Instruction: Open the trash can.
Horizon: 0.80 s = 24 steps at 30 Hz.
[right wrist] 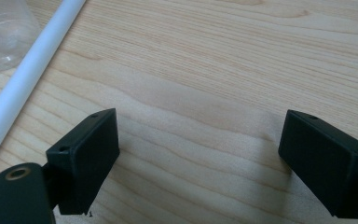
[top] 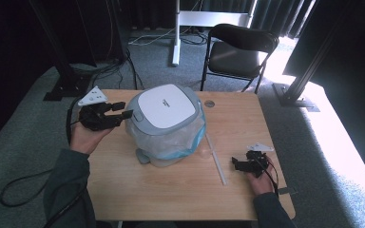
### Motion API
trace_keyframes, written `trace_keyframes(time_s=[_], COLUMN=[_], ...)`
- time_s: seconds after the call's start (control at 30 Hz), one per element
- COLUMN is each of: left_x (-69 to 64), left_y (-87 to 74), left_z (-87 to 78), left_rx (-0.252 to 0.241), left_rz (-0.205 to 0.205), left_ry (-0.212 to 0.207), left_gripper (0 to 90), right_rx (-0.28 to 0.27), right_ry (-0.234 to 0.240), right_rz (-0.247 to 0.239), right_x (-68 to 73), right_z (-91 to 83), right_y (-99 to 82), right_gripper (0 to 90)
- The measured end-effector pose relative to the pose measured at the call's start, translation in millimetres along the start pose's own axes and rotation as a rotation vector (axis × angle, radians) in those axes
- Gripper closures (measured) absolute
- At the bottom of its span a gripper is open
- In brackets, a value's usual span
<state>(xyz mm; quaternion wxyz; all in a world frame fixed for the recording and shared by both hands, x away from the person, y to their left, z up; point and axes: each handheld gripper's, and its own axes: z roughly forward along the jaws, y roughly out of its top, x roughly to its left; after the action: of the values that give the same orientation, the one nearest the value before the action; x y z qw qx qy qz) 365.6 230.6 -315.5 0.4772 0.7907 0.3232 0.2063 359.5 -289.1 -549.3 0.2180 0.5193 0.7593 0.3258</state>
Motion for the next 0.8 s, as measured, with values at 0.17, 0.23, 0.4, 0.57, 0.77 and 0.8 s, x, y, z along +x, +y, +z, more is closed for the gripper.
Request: trace_keyframes(time_s=[0.17, 0.23, 0.4, 0.57, 0.77, 0.8], left_x=[-4.2, -4.9, -4.5, -4.1, -3.4, -3.4], left_y=[2.4, 2.2, 1.5, 1.4, 1.5, 1.4], left_z=[8.3, 9.4, 10.1, 9.3, 10.3, 10.6], left_rx=[0.018, 0.022, 0.025, 0.031, 0.032, 0.034], left_rz=[0.016, 0.019, 0.022, 0.027, 0.014, 0.013], left_ry=[-0.001, -0.001, 0.002, 0.009, 0.012, 0.013], left_gripper=[53.7, 53.7, 53.7, 53.7, 53.8, 54.1], right_rx=[0.000, 0.000, 0.000, 0.000, 0.000, 0.000], right_ry=[0.000, 0.000, 0.000, 0.000, 0.000, 0.000], right_rz=[0.000, 0.000, 0.001, 0.001, 0.000, 0.000], right_x=[0.0, 0.0, 0.0, 0.0, 0.0, 0.0], right_z=[0.0, 0.0, 0.0, 0.0, 0.0, 0.0], right_y=[0.0, 0.0, 0.0, 0.0, 0.0, 0.0], right_gripper=[11.6, 11.6, 11.5, 11.6, 11.6, 11.6])
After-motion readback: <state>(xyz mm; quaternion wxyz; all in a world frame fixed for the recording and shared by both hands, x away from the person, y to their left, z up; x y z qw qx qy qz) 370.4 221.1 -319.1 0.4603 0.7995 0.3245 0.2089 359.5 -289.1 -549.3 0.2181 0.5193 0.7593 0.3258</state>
